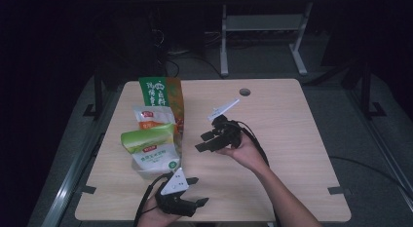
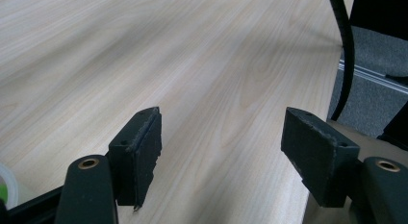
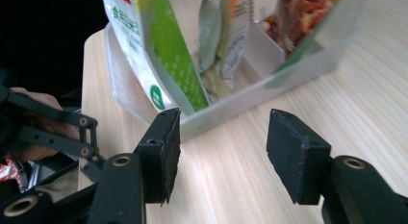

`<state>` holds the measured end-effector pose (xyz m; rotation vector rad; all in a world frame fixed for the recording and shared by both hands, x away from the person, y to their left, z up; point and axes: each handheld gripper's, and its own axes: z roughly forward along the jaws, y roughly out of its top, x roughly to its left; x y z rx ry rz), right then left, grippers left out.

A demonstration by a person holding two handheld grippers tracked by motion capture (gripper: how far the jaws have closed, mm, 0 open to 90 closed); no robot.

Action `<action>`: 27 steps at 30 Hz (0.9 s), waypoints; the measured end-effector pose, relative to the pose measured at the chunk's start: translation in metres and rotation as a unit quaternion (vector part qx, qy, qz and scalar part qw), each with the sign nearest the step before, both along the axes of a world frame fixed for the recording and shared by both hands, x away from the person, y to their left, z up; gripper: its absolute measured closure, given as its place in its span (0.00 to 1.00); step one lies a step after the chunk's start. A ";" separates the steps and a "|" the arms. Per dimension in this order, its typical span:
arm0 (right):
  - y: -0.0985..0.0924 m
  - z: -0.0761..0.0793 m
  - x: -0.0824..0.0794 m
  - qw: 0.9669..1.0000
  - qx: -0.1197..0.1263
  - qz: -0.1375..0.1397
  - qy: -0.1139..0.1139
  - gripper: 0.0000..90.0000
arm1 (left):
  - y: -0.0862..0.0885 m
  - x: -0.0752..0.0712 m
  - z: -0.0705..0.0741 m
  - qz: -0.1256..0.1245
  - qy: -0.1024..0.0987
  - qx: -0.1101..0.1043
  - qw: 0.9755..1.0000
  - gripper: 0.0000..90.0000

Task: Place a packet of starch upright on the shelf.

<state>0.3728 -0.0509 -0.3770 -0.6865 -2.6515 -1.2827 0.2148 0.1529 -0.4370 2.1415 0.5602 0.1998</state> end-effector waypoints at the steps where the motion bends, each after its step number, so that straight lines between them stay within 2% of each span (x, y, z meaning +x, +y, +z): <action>1: -0.004 0.000 0.001 1.000 0.000 -0.005 -0.001 0.49 | 0.000 0.000 0.000 0.000 0.001 0.000 1.000 0.33; 7: -0.024 -0.002 0.002 1.000 -0.003 -0.029 0.002 0.46 | 0.000 0.000 0.000 0.002 0.002 -0.004 1.000 0.33; 17: -0.048 -0.005 0.001 0.998 -0.014 -0.054 0.000 0.43 | 0.001 0.001 0.000 0.003 0.003 -0.005 1.000 0.33; 22: -0.059 -0.007 0.000 0.998 -0.016 -0.064 0.008 0.42 | 0.001 0.001 0.001 0.003 0.004 -0.009 1.000 0.32; 27: -0.068 -0.005 -0.001 0.997 -0.023 -0.076 0.000 0.40 | 0.001 0.002 0.001 0.004 0.004 -0.008 1.000 0.32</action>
